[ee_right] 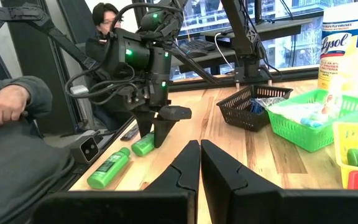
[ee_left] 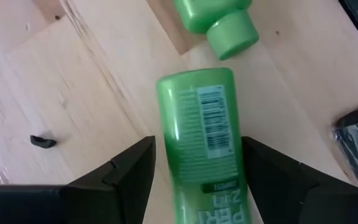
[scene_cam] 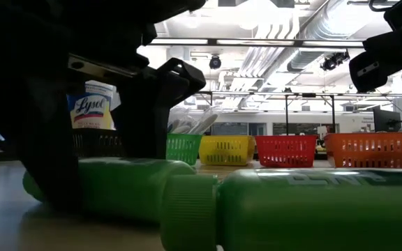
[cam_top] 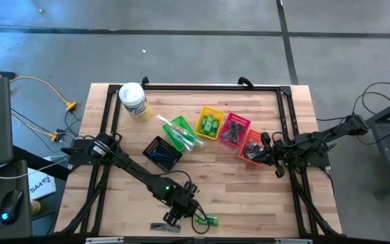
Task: Pick & Place Travel size toiletries
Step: Put the green shampoo into the yellow bin
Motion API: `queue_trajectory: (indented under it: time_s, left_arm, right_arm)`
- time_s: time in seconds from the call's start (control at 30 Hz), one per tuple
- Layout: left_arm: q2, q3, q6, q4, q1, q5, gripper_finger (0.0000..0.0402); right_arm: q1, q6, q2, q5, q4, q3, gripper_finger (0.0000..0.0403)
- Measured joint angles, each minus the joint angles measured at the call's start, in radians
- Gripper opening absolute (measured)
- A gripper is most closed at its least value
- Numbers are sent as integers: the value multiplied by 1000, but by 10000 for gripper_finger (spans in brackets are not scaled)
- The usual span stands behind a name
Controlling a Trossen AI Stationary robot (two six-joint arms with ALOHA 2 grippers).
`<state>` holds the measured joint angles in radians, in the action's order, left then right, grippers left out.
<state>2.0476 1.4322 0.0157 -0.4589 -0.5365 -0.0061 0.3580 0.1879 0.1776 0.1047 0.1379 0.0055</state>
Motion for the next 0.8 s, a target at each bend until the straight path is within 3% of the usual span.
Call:
queue_trajectory:
  time_s: [0.27, 0.37, 0.5, 0.63, 0.8]
  left_arm:
    - [0, 0, 6, -8, 0, 14, 221]
    - [0, 0, 3, -16, 0, 35, 186]
    - [-3, 2, 11, -27, 1, 49, 105]
    - [-34, -2, 40, -75, 0, 40, 90]
    - [-162, -5, 52, -126, 0, -104, 88]
  right_arm:
    - [0, 0, 0, 0, 0, 0, 7]
    - [0, 0, 0, 0, 0, 0, 7]
    - [0, 0, 0, 0, -1, 0, 7]
    - [0, 0, 0, 0, -1, 0, 7]
    - [0, 0, 0, -1, -4, 0, 7]
